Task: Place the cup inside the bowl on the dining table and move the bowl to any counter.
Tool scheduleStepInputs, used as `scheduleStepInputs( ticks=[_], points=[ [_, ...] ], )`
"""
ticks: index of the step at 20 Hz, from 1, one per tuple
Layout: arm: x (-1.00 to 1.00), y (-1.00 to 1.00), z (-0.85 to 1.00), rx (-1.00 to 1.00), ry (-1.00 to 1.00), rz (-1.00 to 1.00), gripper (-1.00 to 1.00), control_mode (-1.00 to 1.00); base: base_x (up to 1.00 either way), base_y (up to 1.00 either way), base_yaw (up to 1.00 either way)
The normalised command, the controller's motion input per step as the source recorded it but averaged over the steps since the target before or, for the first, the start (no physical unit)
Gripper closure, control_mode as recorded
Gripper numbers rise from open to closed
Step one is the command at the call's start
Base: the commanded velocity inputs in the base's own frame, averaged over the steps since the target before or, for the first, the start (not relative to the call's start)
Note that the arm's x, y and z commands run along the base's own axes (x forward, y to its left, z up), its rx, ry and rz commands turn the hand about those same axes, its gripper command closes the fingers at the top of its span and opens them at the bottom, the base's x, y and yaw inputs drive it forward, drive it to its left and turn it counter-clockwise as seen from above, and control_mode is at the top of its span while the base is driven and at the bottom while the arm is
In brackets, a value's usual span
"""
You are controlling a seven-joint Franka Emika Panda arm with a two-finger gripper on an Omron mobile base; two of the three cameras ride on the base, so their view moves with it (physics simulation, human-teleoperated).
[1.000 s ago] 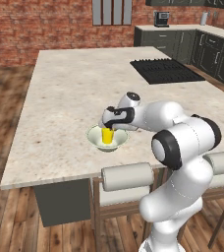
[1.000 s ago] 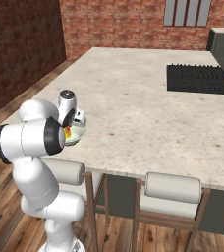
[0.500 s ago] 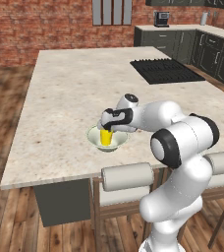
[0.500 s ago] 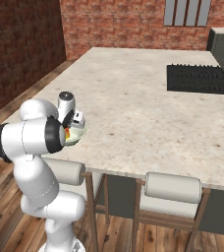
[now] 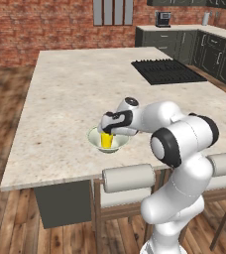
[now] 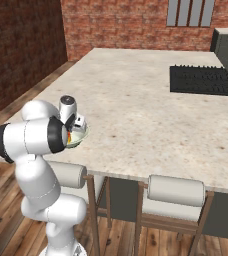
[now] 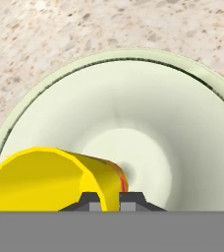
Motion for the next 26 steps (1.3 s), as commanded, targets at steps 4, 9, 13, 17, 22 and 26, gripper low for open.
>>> scheduleStepInputs(
  ticks=[4, 9, 13, 17, 22, 26],
  points=[
    [0.00, 0.00, -0.10, 0.00, 0.00, 0.00, 1.00, -1.00, 0.00, 0.00, 0.00],
    [0.00, 0.00, -0.02, 0.00, 0.00, 0.00, 1.00, -1.00, 0.00, 0.00, 0.00],
    [0.00, 0.00, 0.00, 0.00, 0.01, 0.00, 1.00, -1.00, 0.00, 0.00, 0.00],
    [0.00, 0.00, -0.06, 0.00, 0.00, 0.00, 1.00, -1.00, 0.00, 0.00, 0.00],
    [0.01, 0.00, -0.14, 0.00, 0.00, 0.00, 1.00, -1.00, 0.00, 0.00, 0.00],
    [0.00, 0.00, 0.00, 0.00, 0.00, 0.00, 1.00, -1.00, 0.00, 0.00, 0.00]
  ],
)
